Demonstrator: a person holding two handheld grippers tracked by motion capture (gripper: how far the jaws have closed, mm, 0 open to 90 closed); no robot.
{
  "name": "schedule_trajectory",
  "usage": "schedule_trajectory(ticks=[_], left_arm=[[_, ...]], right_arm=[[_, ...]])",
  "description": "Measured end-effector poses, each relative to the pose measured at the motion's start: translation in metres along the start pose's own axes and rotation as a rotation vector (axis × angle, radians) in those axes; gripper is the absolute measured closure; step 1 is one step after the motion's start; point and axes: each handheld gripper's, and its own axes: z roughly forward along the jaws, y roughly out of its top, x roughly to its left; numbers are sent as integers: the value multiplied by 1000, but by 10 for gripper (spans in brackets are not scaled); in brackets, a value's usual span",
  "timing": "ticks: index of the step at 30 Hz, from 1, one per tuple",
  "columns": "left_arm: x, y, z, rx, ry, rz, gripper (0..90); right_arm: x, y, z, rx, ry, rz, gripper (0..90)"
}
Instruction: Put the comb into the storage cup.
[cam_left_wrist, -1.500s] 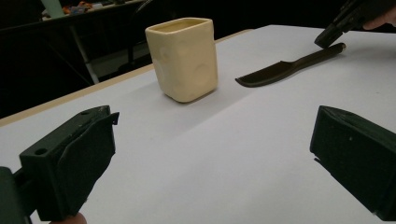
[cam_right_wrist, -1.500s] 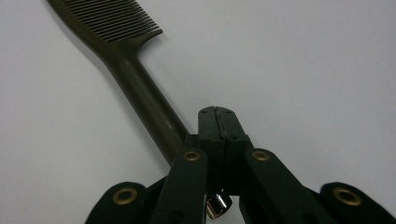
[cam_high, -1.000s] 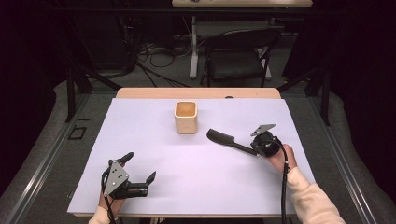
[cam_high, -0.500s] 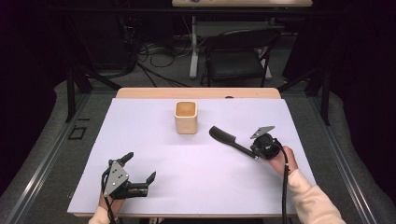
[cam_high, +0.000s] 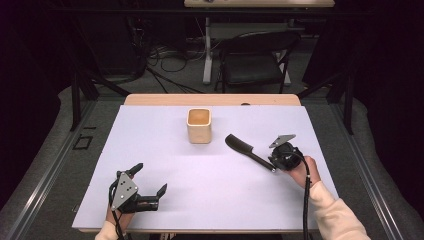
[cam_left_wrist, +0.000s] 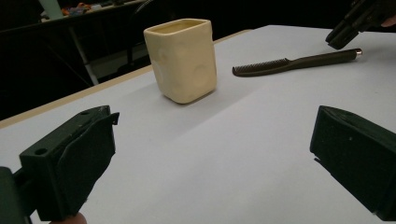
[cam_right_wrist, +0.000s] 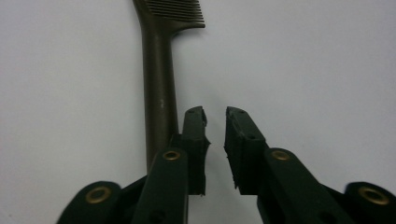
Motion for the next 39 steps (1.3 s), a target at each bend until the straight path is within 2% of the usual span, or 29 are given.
schedule_trajectory(ticks=[1, 5, 8, 11, 13, 20, 26, 30, 34, 39], left_arm=[[0, 0, 0, 0, 0, 0, 1], [0, 0, 0, -1, -1, 1, 1], [-1, 0, 0, -3, -3, -1, 1], [0, 0, 1, -2, -2, -2, 1], [0, 0, 1, 1, -5, -2, 1], [-1, 0, 1, -1, -3, 0, 1], [0, 0, 1, 4, -5, 0, 1], [0, 0, 1, 3, -1, 2, 1], [-1, 0, 1, 3, -4, 2, 1], [-1, 0, 2, 5, -4, 0, 1]], right_arm=[[-2, 0, -1, -3, 2, -12, 735], [-5, 1, -6, -13, -18, -5, 637], [-7, 3, -10, -20, -29, -22, 555], [-7, 4, -14, -20, -40, -8, 448], [-8, 5, -16, -38, -37, -12, 384], [-6, 11, -24, -39, -4, -29, 210], [-2, 17, -24, -9, 36, -68, 131], [1, 20, -25, -13, 44, -76, 72], [4, 24, -27, -21, 59, -107, 57], [6, 30, -29, -21, 74, -115, 20]])
